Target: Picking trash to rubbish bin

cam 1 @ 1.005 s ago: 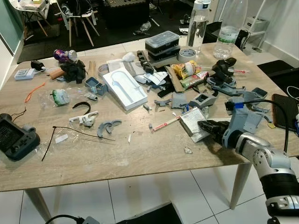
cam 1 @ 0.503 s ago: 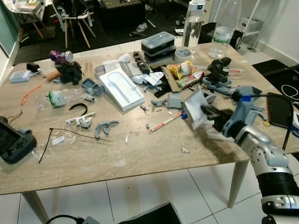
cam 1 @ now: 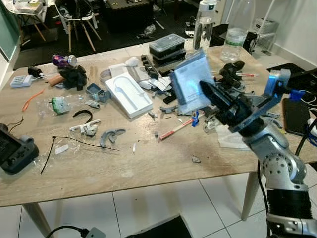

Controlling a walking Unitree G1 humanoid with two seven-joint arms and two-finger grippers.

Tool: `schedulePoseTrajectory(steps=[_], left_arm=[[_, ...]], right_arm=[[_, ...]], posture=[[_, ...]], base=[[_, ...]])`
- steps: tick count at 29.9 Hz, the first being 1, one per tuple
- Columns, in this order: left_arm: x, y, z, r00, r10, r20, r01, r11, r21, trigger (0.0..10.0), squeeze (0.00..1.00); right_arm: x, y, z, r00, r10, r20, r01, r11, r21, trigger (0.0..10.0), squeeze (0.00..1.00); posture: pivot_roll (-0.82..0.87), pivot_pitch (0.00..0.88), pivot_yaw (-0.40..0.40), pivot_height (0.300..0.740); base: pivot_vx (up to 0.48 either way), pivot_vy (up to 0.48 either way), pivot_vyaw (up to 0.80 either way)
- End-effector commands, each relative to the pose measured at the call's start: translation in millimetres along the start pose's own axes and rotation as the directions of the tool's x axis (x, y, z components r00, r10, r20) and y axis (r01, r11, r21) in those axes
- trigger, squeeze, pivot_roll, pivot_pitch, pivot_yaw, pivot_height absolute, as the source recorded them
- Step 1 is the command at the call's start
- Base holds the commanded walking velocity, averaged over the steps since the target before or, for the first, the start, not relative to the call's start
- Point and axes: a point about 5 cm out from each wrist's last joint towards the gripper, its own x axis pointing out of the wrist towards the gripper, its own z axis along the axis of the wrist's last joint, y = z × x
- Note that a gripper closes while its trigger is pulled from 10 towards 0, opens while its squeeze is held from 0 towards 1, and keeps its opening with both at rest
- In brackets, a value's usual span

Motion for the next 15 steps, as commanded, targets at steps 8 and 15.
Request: schedulePoseTrajectory(steps=[8, 15], left_arm=[[-0.5, 2.7, -5.0, 1.000, 0.012, -0.016, -0.012, 1.000, -0.010, 10.0, 0.00], [-0.4, 4.1, -2.2, 1.000, 0.017, -0.015, -0.016, 1.000, 0.016, 10.0, 0.00]], right_arm=[[7.1, 21.7, -14.1, 0.992, 0.122, -0.043, -0.120, 0.991, 0.060, 10.0, 0.00], [10.7, 27.9, -28.8, 0.982, 0.157, -0.104, -0.148, 0.985, 0.092, 10.0, 0.00]], posture=[[-0.12, 0.078, 0.058, 0.740], [-0.12, 0.066, 0.061, 0.740]], base=[[0.000, 0.000, 0.00], [-0.313, 0.000, 0.00]])
